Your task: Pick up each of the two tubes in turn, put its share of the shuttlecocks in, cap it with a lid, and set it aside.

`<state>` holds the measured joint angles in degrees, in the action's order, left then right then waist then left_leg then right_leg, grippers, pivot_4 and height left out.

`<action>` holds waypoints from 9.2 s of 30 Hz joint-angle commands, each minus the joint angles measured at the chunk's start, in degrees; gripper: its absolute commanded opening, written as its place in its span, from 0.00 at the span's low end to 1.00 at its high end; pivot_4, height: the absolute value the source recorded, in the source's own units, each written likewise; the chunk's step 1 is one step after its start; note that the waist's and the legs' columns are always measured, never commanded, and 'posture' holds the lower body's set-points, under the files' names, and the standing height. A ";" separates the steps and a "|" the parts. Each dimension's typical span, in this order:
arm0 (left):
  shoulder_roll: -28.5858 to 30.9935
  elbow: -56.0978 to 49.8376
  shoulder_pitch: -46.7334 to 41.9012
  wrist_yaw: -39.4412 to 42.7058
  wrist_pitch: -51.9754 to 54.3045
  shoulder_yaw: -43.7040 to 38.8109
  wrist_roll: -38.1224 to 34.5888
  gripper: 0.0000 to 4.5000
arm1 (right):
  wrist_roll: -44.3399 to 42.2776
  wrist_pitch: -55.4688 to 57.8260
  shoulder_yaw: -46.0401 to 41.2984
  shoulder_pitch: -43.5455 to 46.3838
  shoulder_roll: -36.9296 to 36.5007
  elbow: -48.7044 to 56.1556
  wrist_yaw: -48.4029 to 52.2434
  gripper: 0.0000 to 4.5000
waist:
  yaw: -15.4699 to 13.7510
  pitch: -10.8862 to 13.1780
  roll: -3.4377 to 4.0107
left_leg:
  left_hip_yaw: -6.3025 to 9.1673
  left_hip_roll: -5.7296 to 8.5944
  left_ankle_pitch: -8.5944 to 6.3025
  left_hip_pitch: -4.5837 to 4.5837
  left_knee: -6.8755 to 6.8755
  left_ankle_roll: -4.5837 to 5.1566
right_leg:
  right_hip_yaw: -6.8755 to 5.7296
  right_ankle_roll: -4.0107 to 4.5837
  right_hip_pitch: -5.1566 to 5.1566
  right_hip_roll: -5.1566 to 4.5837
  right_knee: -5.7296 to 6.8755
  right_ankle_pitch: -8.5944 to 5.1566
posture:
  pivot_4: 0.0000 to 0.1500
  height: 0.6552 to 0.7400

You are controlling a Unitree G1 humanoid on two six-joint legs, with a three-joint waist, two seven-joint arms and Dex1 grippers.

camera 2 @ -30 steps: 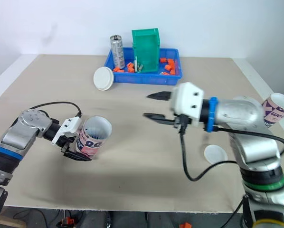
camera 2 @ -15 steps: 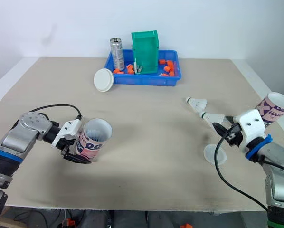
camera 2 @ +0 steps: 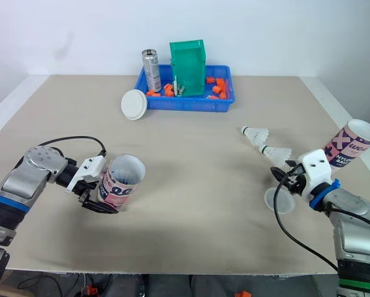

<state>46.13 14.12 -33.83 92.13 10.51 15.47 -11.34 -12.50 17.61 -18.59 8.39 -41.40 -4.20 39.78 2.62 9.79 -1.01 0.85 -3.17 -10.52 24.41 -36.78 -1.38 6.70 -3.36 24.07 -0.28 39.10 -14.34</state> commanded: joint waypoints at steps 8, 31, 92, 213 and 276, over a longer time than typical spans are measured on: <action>-0.07 -1.89 1.18 0.03 0.94 0.09 0.18 0.88 | 2.98 -5.90 4.20 8.95 -0.26 -11.56 -1.39 0.55 | 0.02 0.01 0.01 | 0.00 0.02 0.00 0.00 0.01 0.00 | 0.02 -0.03 0.00 -0.01 0.00 -0.02 | 1.00 0.63; -0.46 0.51 -1.06 0.37 -0.55 1.52 0.41 0.88 | -10.74 1.01 11.02 11.60 -11.75 32.50 14.56 0.01 | 0.07 0.08 0.18 | 0.10 0.10 0.00 0.01 0.07 0.00 | 0.05 -0.06 -0.01 -0.02 0.00 -0.10 | 1.00 0.63; -1.13 -0.97 0.49 -0.51 0.06 -0.15 0.57 0.88 | 4.35 -4.71 6.88 16.58 5.88 -11.07 -8.25 0.89 | -0.18 0.10 0.05 | 0.32 0.23 0.03 0.23 0.04 0.02 | -0.12 -0.08 0.02 -0.08 0.00 -0.15 | 1.00 0.63; -1.88 -5.33 2.95 -2.57 3.75 -2.78 -0.29 0.88 | 5.51 -22.83 50.18 66.08 26.10 -15.61 52.45 0.01 | -0.38 0.17 0.19 | 0.54 0.09 0.03 0.13 0.18 0.00 | -0.43 0.05 0.02 0.01 0.12 -0.18 | 1.00 0.63; -25.17 -1.25 15.07 -21.04 -3.24 2.17 -2.38 0.88 | 14.44 -11.59 32.04 31.12 -20.09 -27.85 47.16 0.77 | 0.64 0.05 0.52 | 0.29 0.32 0.03 -0.72 0.34 -0.05 | -0.01 0.03 -0.71 -0.12 -0.05 -0.39 | 1.00 0.63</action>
<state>19.48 9.66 -20.40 70.73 6.39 15.99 -15.99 1.08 7.04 13.62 37.92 -61.08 -31.62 86.17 3.26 9.84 -0.49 1.14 -2.85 -10.49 23.69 -36.44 -1.43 6.68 -3.34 23.35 -0.39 39.04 -14.74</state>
